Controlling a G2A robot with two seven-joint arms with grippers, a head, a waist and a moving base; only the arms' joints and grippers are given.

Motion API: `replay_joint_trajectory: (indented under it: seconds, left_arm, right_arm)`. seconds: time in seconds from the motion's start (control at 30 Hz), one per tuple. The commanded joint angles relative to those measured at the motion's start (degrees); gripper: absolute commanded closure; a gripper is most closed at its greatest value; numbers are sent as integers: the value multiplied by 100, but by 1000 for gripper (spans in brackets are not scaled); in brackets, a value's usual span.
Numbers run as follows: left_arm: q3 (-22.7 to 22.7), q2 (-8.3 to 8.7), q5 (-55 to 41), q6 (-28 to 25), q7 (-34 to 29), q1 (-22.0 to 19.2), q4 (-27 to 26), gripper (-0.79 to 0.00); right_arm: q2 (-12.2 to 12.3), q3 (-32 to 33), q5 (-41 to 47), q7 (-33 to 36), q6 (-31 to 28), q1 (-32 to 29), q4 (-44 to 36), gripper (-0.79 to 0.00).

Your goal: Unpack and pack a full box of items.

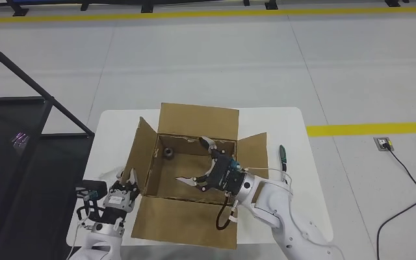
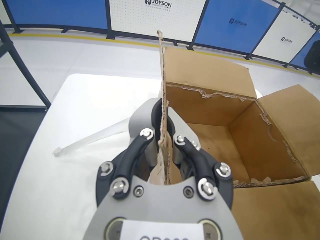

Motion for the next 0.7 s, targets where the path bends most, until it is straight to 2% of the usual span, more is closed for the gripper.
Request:
replay_joint_trajectory:
  seconds: [0.0, 0.13, 0.23, 0.43, 0.57, 0.67]
  left_arm:
    - [-18, -7, 73, -29, 81, 56, -49, 0]
    - [-11, -21, 318, -74, 257, 125, -26, 0]
    - [15, -37, 293, -143, 284, 133, 88, 0]
    - [-223, -44, -396, -678, 50, 165, 337, 0]
    - [-437, -35, -718, -1060, -49, 198, 540, 0]
    - [-582, -33, -838, -1181, -63, 221, 651, 0]
  right_arm:
    - [-3, -6, 13, -16, -22, 20, 48, -785]
    - [-15, -21, 94, -27, -81, 86, 197, -785]
    - [-33, -48, 117, 238, 38, 165, 327, -785]
    - [-179, -462, 288, 1735, 523, 631, 643, -785]
    - [-340, -837, 767, 2814, 575, 1153, 1149, -785]
    - [-397, -909, 977, 3030, 603, 1332, 1310, -785]
